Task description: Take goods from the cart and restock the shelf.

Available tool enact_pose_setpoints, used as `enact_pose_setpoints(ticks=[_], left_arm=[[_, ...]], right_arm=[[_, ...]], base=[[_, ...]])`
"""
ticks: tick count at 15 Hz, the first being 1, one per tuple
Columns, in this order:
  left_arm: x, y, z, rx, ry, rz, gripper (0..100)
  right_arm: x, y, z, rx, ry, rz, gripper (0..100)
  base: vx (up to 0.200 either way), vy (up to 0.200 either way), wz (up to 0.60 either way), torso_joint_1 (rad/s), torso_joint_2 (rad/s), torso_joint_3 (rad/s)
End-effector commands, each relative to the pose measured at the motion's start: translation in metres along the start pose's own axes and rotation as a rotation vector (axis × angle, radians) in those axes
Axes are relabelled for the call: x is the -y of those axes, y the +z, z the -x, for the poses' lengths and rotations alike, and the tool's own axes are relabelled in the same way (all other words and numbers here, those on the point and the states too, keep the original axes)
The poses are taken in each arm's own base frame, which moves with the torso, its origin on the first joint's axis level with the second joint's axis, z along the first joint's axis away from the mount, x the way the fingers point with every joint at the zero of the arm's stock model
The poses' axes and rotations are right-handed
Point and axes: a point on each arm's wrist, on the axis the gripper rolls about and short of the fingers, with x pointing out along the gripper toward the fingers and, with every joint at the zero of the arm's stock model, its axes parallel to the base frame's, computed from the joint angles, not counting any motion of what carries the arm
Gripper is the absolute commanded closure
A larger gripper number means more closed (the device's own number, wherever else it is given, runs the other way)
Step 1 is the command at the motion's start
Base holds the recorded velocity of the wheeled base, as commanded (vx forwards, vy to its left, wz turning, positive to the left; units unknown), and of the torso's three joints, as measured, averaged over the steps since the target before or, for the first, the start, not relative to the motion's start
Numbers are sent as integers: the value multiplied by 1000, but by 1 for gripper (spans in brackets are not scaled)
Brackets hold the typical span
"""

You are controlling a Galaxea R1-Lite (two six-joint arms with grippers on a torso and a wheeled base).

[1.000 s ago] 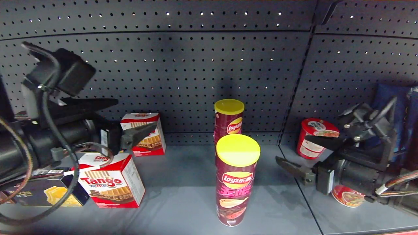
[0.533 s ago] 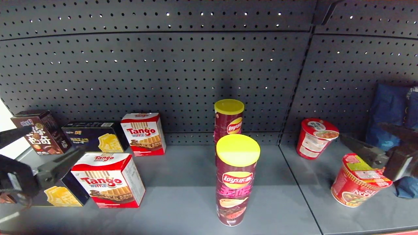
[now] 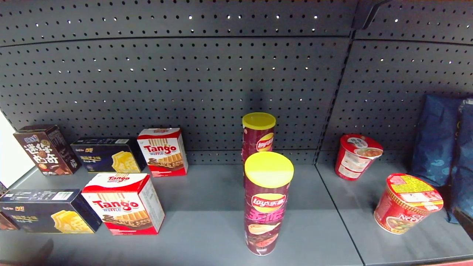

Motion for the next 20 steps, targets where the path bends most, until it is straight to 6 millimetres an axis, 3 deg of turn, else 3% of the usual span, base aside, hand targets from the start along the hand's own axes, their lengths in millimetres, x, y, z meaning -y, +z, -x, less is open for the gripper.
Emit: enact_pose_setpoints(ticks=[1,2,4,5,7,11,20], left_arm=[[3,-29,18,38,28,9,0],[5,-43,22,-7,80,13,0],[6,-52,27,-60,138,35,0],[9,-65,37,-74,160,54,0],[10,-67,48,-35,160,84,0],[11,-67,47,-12,112,181,0],[11,-67,47,-11,97,181,0]], right_arm=[[0,-23,24,24,-40,2,0],[-1,-34,35,-25,-46,1,0],[-2,-45,47,-49,-57,-1,0],[-4,-61,63,-69,-84,-3,0],[-7,-72,80,-49,-80,-24,0],[-8,-71,79,-46,-27,-90,0],[-7,-71,79,-47,-87,-12,0]], base=[[0,0,0,0,0,0],[0,0,0,0,0,0],[0,0,0,0,0,0],[0,0,0,0,0,0],[0,0,0,0,0,0],[0,0,0,0,0,0],[0,0,0,0,0,0]])
